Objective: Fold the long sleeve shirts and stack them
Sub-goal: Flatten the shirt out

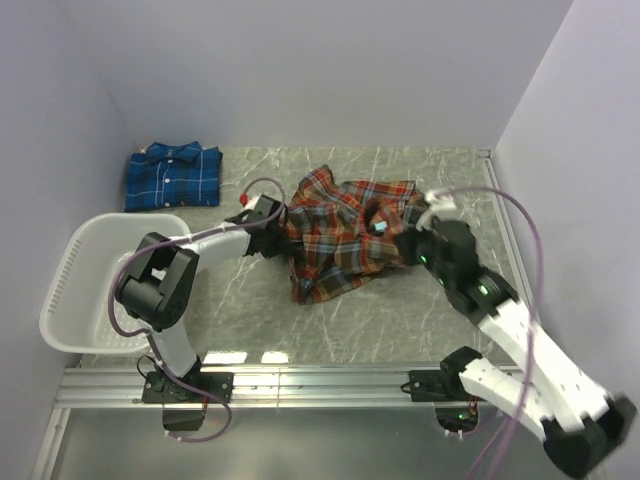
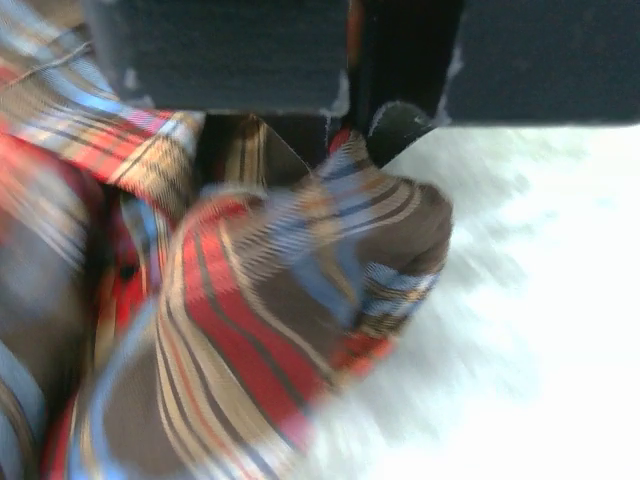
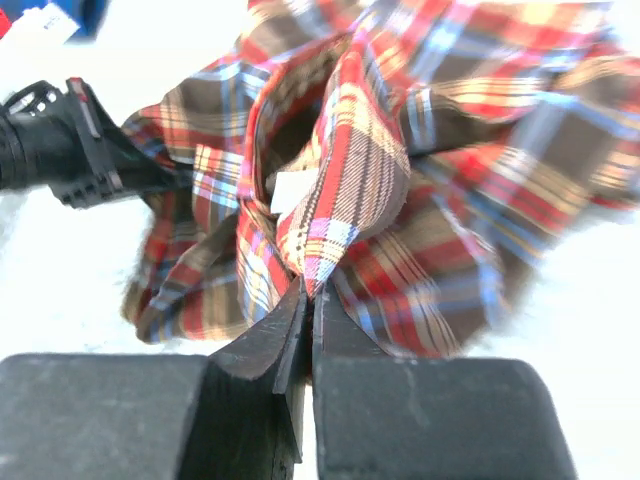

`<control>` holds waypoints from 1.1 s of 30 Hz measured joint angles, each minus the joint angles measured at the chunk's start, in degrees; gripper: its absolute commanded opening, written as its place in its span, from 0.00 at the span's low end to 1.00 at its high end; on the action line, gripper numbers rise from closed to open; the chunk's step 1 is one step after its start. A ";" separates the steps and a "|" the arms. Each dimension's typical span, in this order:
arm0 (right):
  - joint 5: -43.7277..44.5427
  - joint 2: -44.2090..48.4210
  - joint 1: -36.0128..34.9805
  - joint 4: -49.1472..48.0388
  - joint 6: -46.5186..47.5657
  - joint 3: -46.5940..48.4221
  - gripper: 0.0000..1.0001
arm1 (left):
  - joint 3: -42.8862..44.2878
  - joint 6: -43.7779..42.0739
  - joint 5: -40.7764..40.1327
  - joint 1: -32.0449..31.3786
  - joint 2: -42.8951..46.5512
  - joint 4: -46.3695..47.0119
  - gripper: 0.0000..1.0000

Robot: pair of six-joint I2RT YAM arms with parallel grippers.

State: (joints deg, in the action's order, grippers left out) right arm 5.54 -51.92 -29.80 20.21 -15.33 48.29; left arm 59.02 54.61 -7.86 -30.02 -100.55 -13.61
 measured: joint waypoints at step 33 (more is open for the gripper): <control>23.08 21.14 0.00 18.60 -16.20 -8.66 0.70 | -4.15 -5.14 -5.81 13.40 21.22 -8.41 0.10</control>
State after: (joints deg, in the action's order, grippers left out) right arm 28.62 -30.79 -29.80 38.81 -31.53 39.64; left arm 54.87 49.47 -13.67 -16.62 -79.33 -22.02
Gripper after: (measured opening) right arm 0.572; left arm 0.070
